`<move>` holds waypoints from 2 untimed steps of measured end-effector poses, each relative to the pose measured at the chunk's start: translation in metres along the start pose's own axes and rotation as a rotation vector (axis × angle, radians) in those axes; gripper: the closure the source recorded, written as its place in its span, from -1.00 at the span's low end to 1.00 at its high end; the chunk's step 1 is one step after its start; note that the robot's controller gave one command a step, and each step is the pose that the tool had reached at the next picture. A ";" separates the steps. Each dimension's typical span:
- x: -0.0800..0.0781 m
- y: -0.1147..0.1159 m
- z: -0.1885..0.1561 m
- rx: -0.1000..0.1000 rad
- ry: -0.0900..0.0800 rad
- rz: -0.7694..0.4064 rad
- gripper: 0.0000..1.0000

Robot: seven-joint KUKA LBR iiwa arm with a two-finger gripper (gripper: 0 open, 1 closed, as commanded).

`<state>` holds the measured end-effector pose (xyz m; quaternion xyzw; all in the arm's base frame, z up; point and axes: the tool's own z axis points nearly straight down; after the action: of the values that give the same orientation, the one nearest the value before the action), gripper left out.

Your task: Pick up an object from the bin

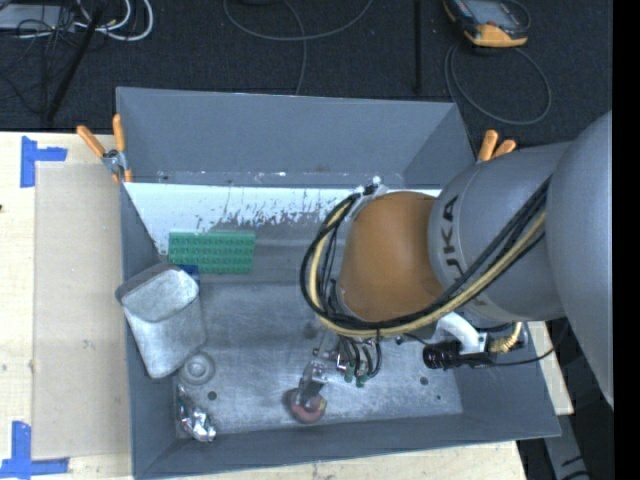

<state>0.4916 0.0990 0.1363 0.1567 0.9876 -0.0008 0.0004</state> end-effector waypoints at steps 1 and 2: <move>-0.018 -0.045 0.029 -0.001 0.006 0.419 -1.00; -0.031 -0.139 0.005 0.003 0.001 0.374 -1.00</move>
Offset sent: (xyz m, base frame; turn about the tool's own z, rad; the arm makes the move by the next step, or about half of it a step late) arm 0.0035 -0.0490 -0.0288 0.4188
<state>0.4785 -0.0429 0.1319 0.3378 0.9412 -0.0020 -0.0003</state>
